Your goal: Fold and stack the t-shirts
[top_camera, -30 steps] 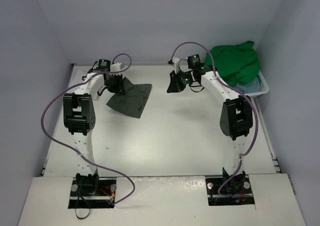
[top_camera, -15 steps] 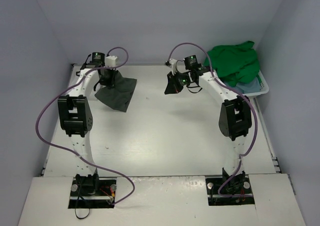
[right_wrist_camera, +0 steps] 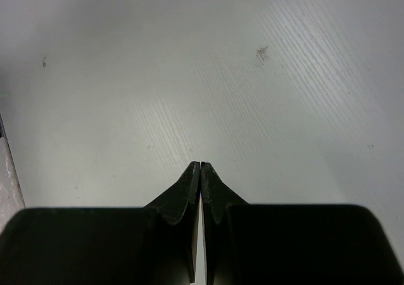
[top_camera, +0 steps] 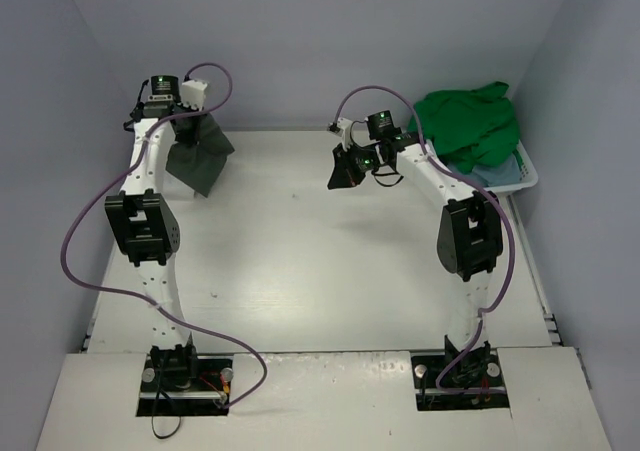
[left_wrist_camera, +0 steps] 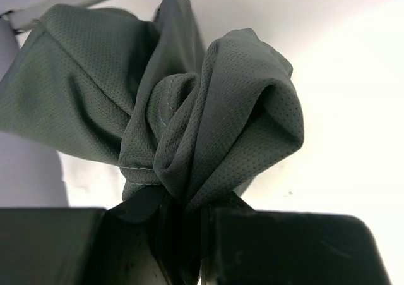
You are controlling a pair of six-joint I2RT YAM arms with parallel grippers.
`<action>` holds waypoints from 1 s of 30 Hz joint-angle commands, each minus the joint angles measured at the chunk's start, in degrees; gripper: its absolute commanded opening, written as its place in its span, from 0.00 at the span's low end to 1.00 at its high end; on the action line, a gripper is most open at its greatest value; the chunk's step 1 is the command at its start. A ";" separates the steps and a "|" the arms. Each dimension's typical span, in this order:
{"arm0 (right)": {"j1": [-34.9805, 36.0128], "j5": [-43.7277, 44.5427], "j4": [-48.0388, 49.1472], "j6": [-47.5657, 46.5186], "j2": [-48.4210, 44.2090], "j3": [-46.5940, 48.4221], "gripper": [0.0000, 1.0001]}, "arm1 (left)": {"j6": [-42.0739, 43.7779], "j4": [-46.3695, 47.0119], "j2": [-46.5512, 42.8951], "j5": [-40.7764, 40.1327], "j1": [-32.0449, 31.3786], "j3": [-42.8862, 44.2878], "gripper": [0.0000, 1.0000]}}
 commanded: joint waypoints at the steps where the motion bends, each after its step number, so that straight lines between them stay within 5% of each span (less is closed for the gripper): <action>1: 0.51 -2.30 1.10 -0.11 -1.17 0.92 0.00 | 2.06 -3.93 1.15 -0.69 0.62 6.54 0.00; 30: 2.54 -1.51 1.10 -0.02 0.77 1.18 0.00 | 4.96 -3.32 4.49 -4.20 5.89 13.58 0.00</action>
